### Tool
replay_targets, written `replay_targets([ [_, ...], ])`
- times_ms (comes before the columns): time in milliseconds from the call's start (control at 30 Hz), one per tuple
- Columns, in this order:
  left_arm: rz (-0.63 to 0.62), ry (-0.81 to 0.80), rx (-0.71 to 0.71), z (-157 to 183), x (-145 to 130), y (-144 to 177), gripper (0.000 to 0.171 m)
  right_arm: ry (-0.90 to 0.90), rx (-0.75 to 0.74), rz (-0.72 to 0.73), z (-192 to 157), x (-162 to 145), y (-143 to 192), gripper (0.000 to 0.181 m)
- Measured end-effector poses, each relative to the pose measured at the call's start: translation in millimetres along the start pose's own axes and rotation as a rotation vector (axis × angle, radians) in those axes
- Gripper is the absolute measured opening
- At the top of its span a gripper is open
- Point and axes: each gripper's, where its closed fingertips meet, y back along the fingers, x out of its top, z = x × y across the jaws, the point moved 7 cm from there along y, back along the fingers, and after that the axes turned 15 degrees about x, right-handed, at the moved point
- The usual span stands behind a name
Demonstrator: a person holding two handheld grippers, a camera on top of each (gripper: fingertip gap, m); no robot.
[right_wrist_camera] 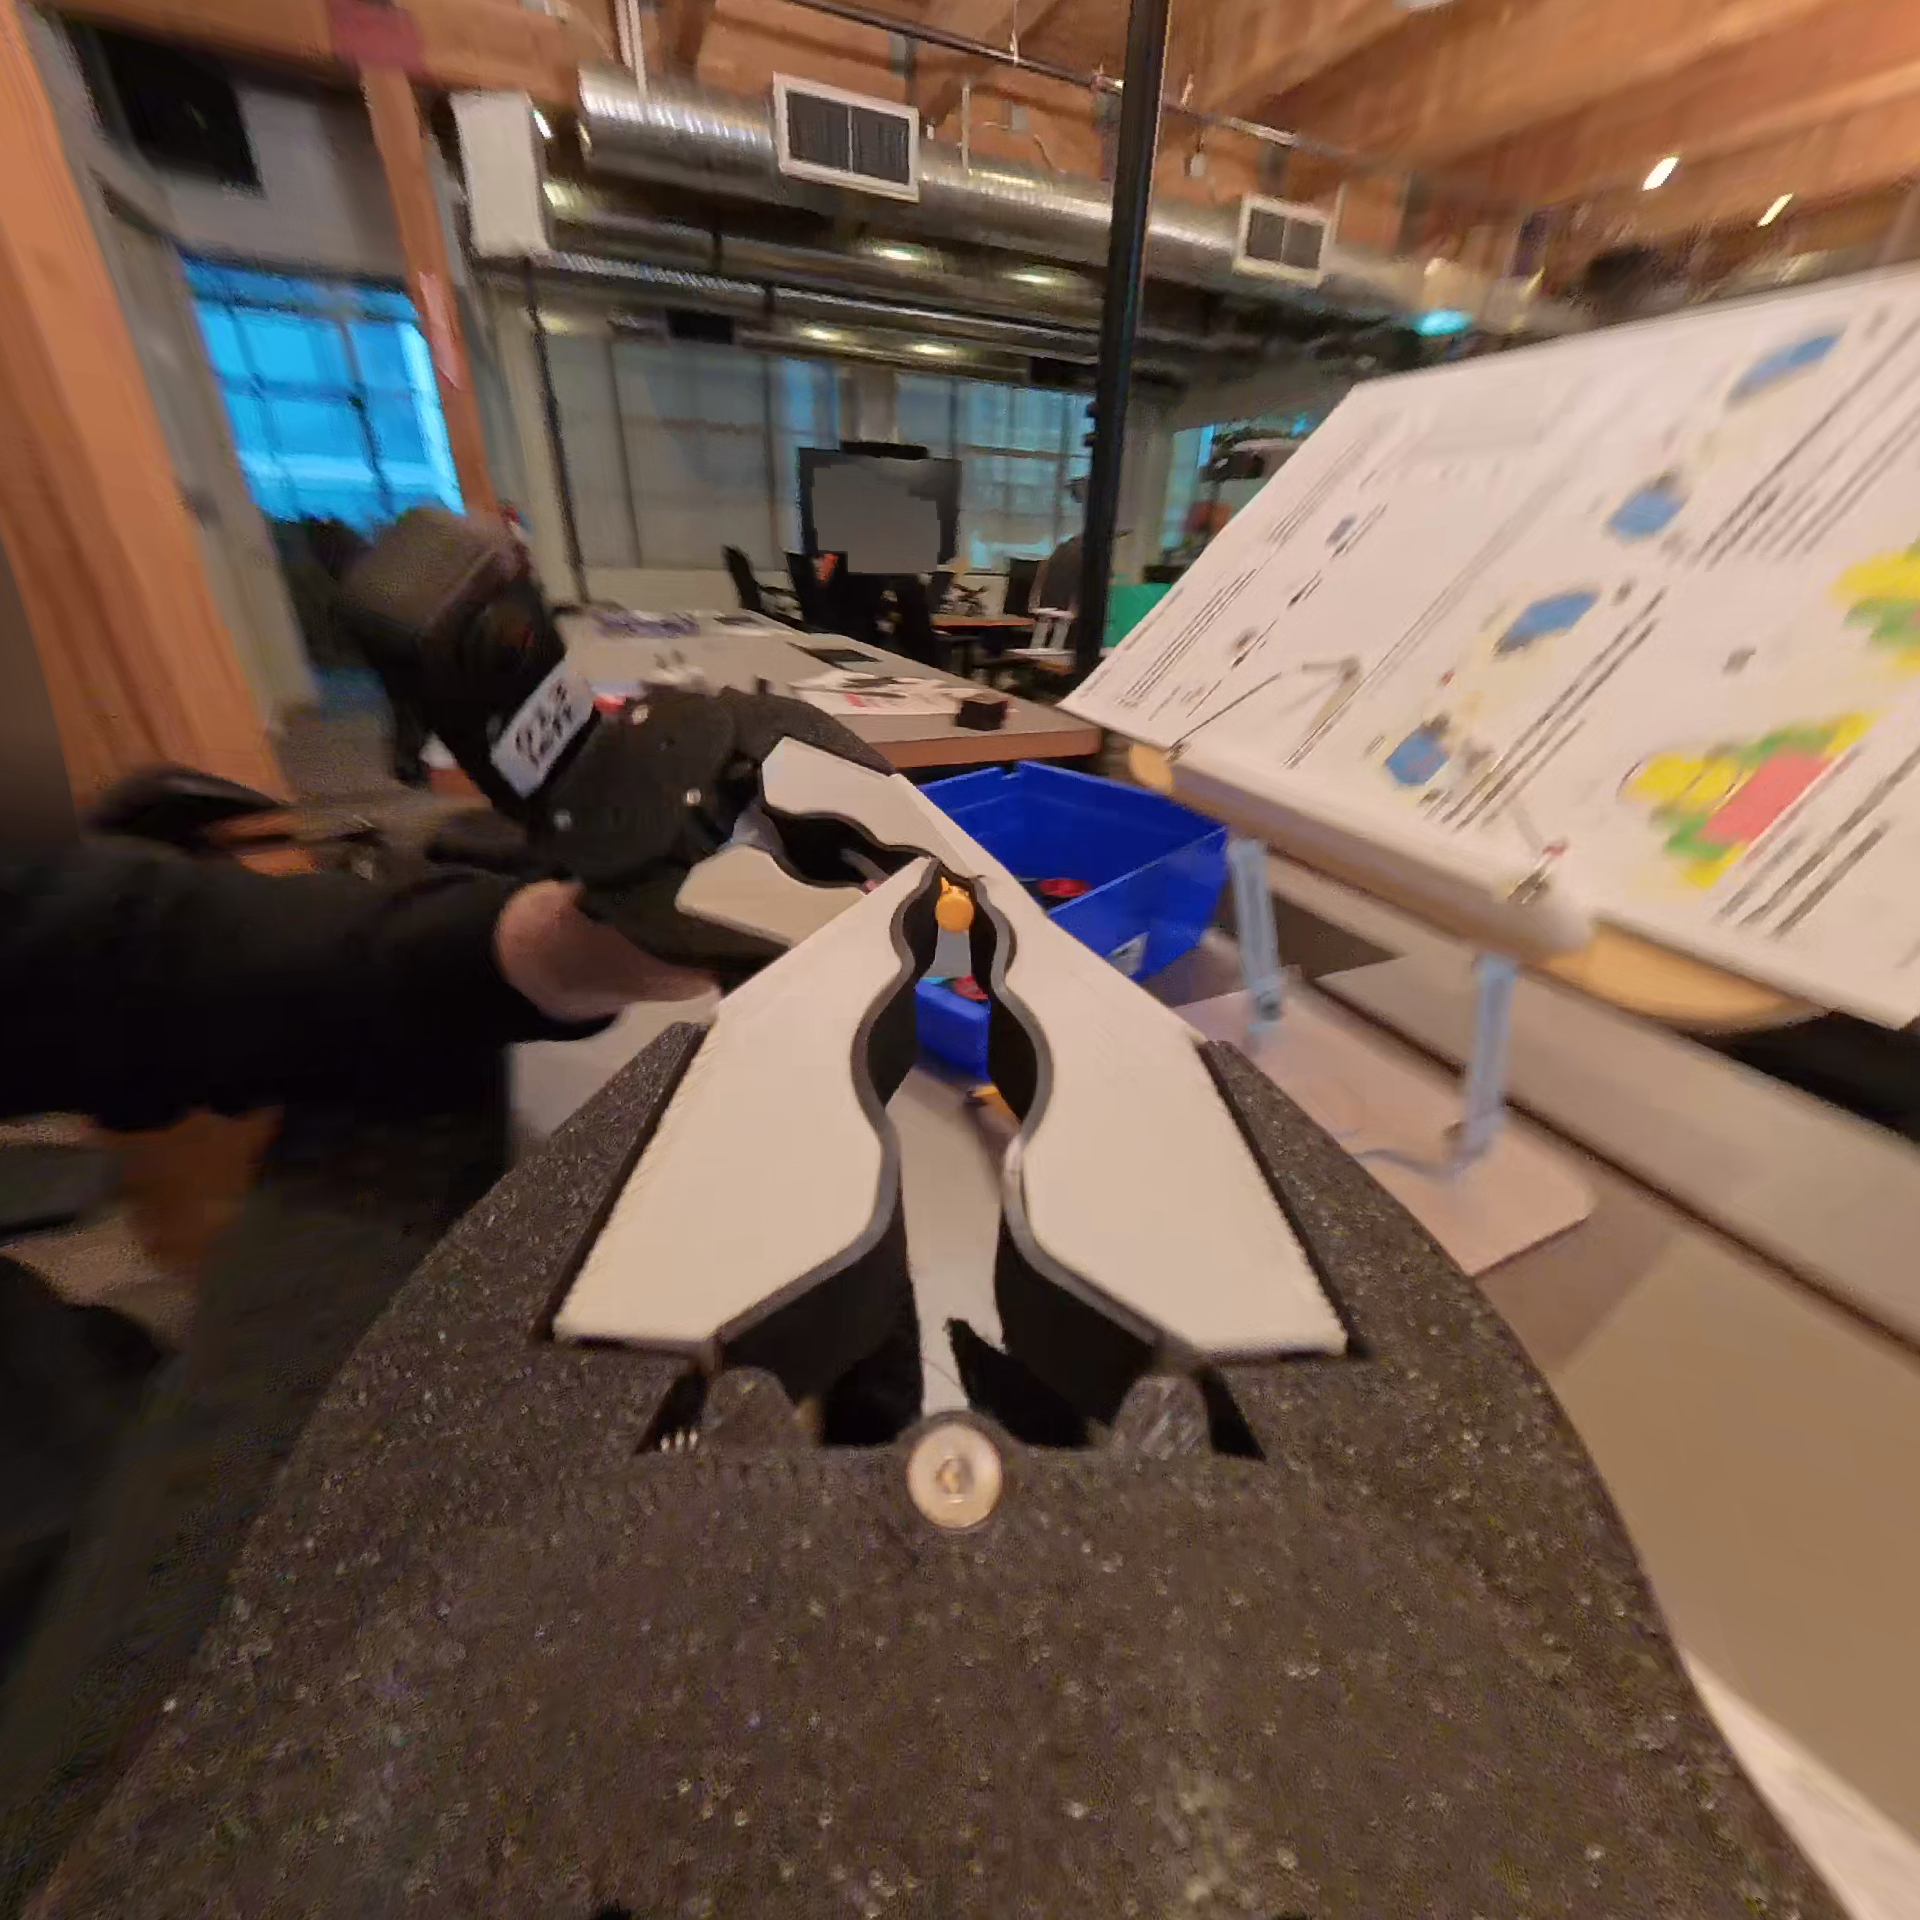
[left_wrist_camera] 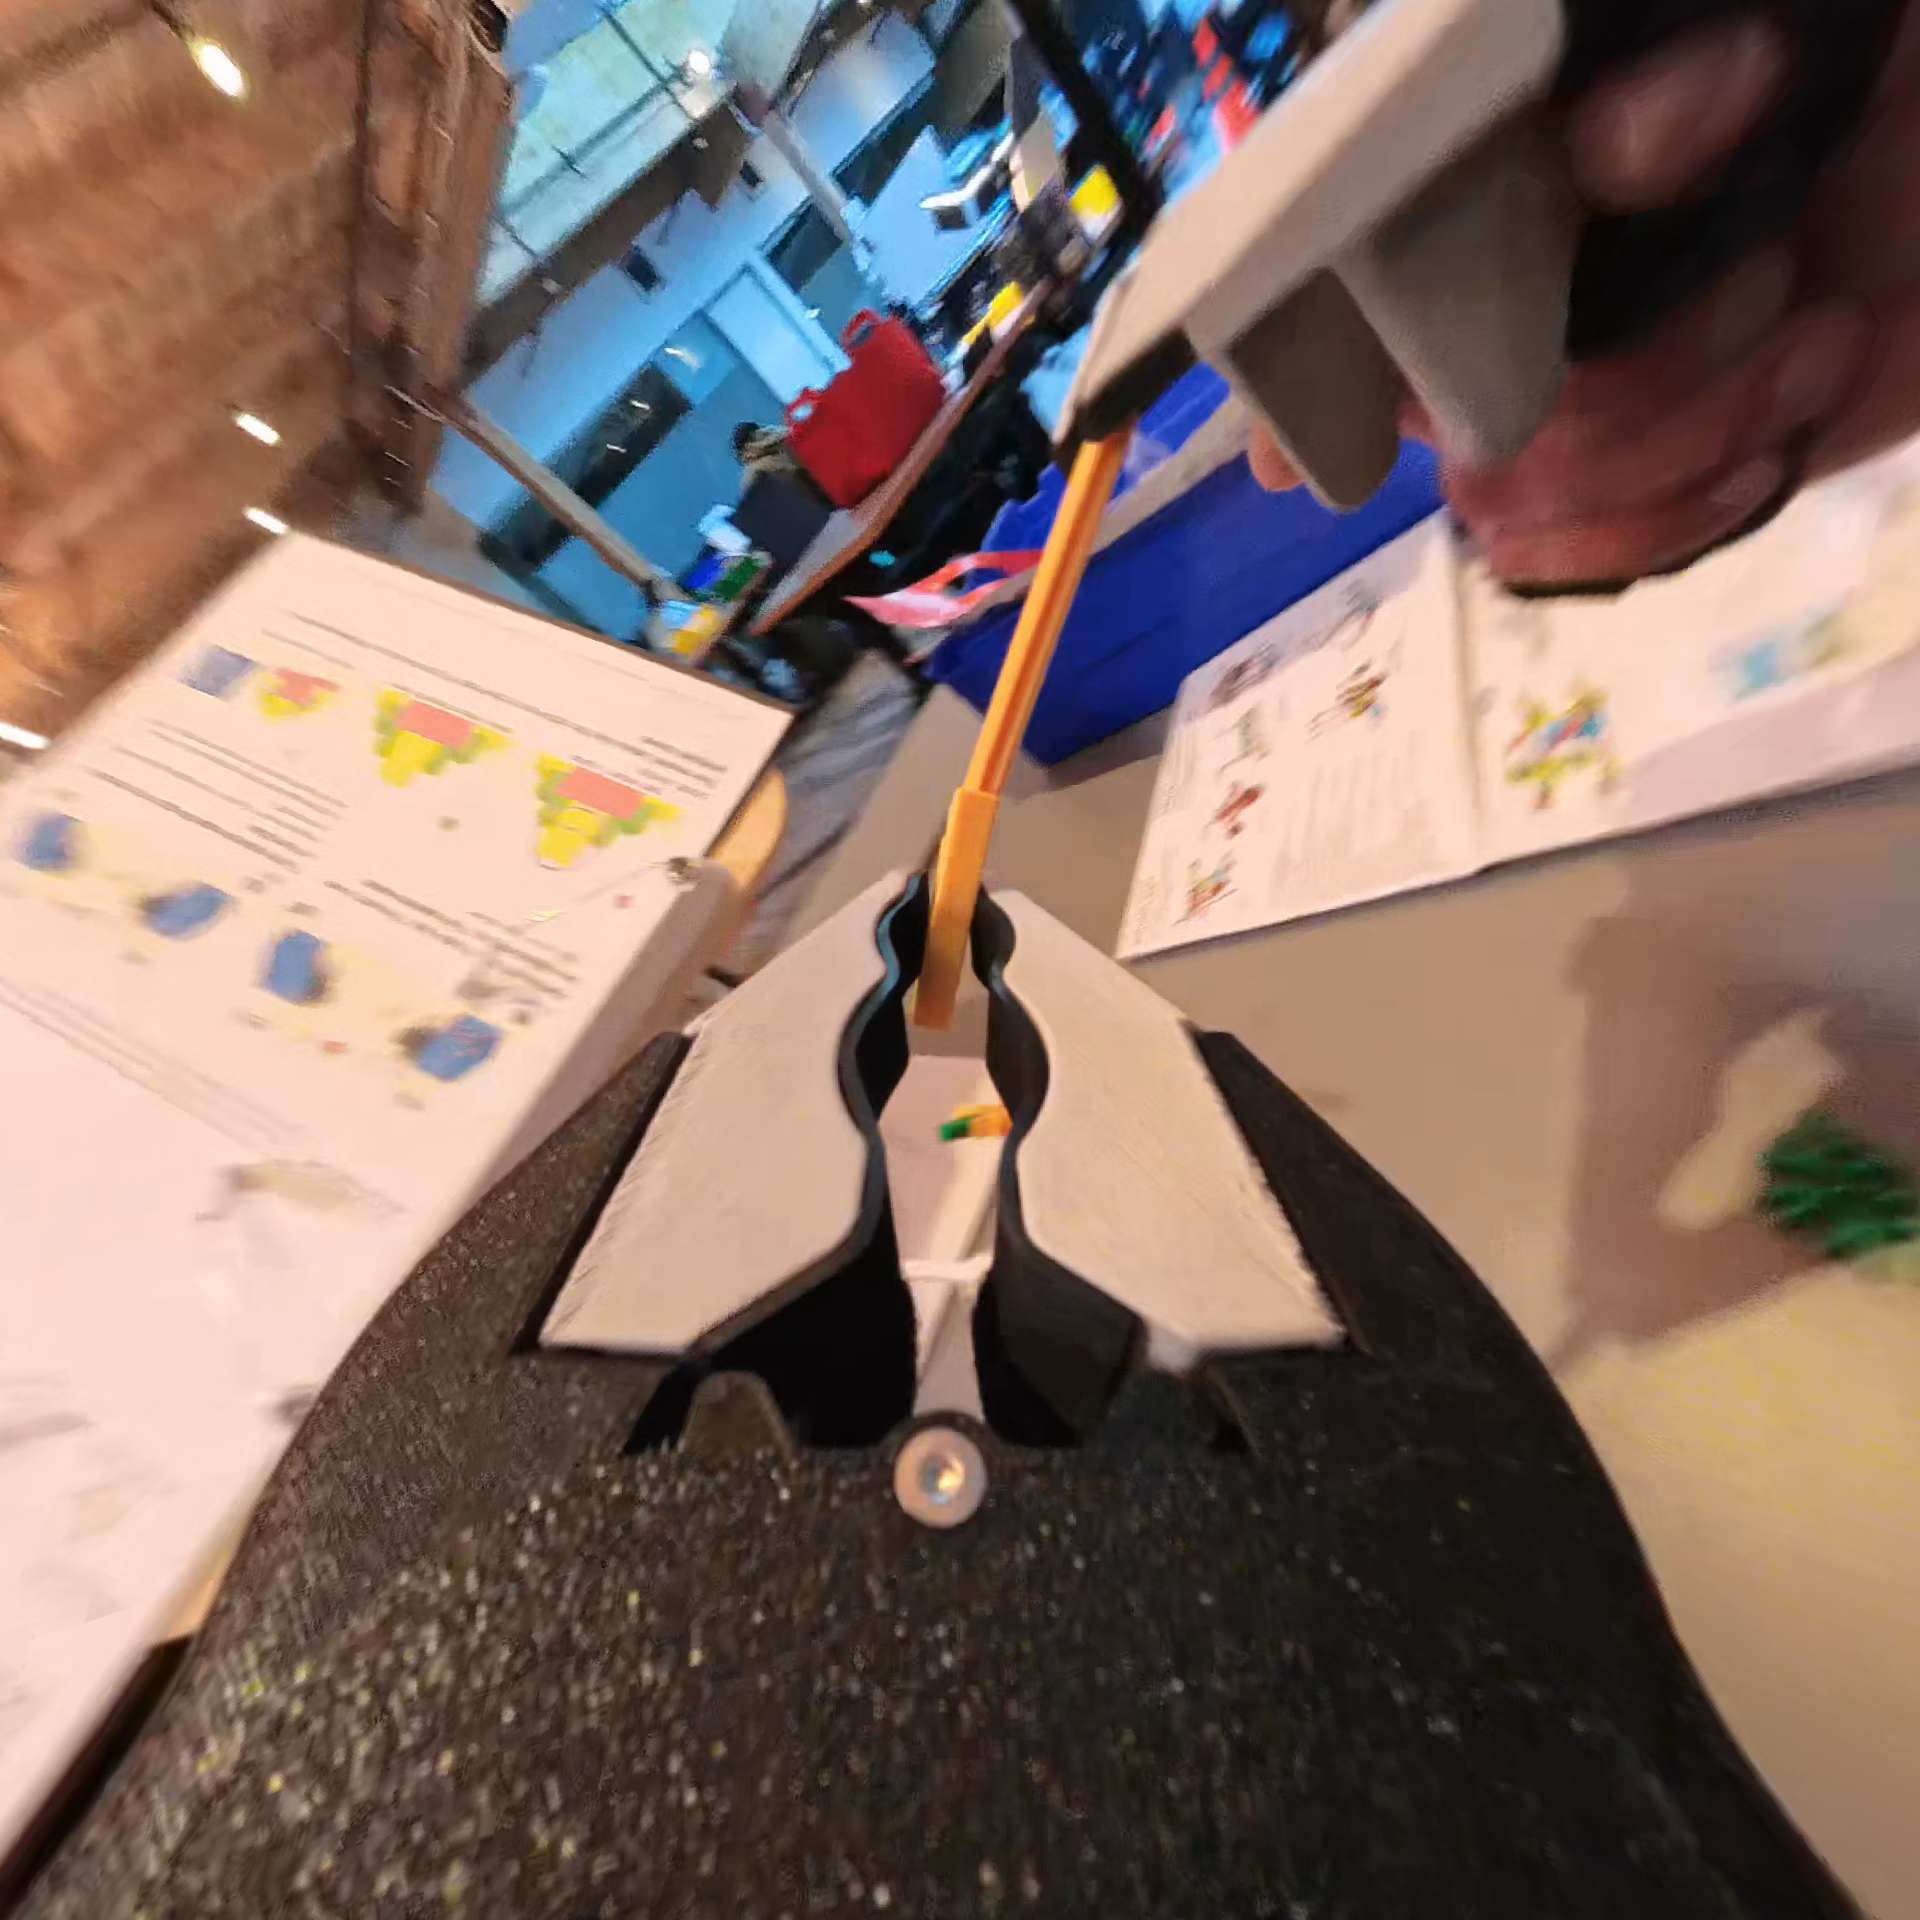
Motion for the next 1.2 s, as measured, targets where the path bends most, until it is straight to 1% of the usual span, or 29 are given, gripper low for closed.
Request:
replay_targets([
  [100, -0.017, 0.329, -0.121, -8, 0, 0, 0.006, 0.221, -0.081, -0.090, -16, 10, -12, 0.002],
  [167, -0.032, 0.501, -0.178, -12, -2, -2, 0.006, 0.337, -0.135, -0.150, -23, 11, -19, 0.001],
  [200, -0.047, 0.604, -0.201, -15, -4, -3, 0.002, 0.403, -0.137, -0.187, -30, 9, -24, 0.003],
  [233, -0.054, 0.725, -0.229, -19, -7, -4, 0.002, 0.457, -0.163, -0.215, -35, 8, -30, 0.003],
  [267, -0.062, 0.777, -0.252, -21, -11, -6, 0.002, 0.494, -0.189, -0.235, -38, 6, -35, 0.002],
  [333, -0.083, 0.770, -0.261, -20, -17, -8, 0.004, 0.552, -0.220, -0.275, -42, 2, -42, 0.003],
  [367, -0.086, 0.781, -0.270, -20, -17, -8, 0.004, 0.546, -0.209, -0.276, -44, 3, -42, 0.003],
  [433, -0.098, 0.774, -0.248, -26, -19, -8, 0.004, 0.480, -0.194, -0.244, -43, 7, -33, 0.003],
  [467, -0.105, 0.737, -0.216, -29, -21, -8, 0.004, 0.421, -0.187, -0.256, -39, 6, -26, 0.003],
  [500, -0.108, 0.726, -0.208, -32, -23, -7, 0.004, 0.325, -0.155, -0.274, -34, 1, -20, 0.003],
  [567, -0.105, 0.788, -0.310, -30, -24, -7, 0.004, 0.011, -0.028, -0.294, -22, -20, -12, 0.003],
  [600, -0.069, 0.829, -0.356, -29, -23, -6, 0.004, -0.139, 0.025, -0.318, -16, -35, -9, 0.003],
  [633, -0.060, 0.863, -0.386, -27, -23, -7, 0.004, -0.246, 0.051, -0.341, -12, -50, -8, 0.003],
  [700, -0.063, 0.892, -0.432, -22, -24, -8, 0.004, -0.417, 0.090, -0.382, -8, -78, -10, 0.004],
  [767, -0.047, 0.913, -0.463, -19, -22, -8, 0.004, -0.509, 0.123, -0.430, -10, -97, -14, 0.004],
  [833, -0.031, 0.939, -0.494, -19, -20, -7, 0.004, -0.544, 0.114, -0.524, -12, -111, -18, 0.007],
  [867, -0.018, 0.955, -0.504, -19, -19, -7, 0.004, -0.557, 0.124, -0.567, -15, -117, -19, 0.020],
  [900, -0.007, 0.974, -0.510, -20, -19, -6, 0.004, -0.559, 0.128, -0.590, -15, -120, -20, 0.030],
  [933, -0.001, 0.990, -0.520, -20, -18, -6, 0.004, -0.546, 0.113, -0.584, -14, -119, -20, 0.035],
  [967, 0.012, 1.005, -0.532, -20, -17, -5, 0.004, -0.530, 0.107, -0.560, -12, -114, -20, 0.038],
  [1033, 0.039, 1.042, -0.572, -18, -14, -4, 0.004, -0.439, 0.085, -0.426, -8, -89, -22, 0.037],
  [1100, 0.069, 1.065, -0.606, -14, -10, -3, 0.004, -0.390, 0.073, -0.309, -3, -64, -25, 0.037],
  [1167, 0.087, 1.056, -0.624, -9, -6, -3, 0.004, -0.371, 0.094, -0.236, 0, -50, -29, 0.033],
  [1200, 0.096, 1.049, -0.636, -6, -3, -2, 0.004, -0.354, 0.088, -0.224, 2, -46, -32, 0.032],
])
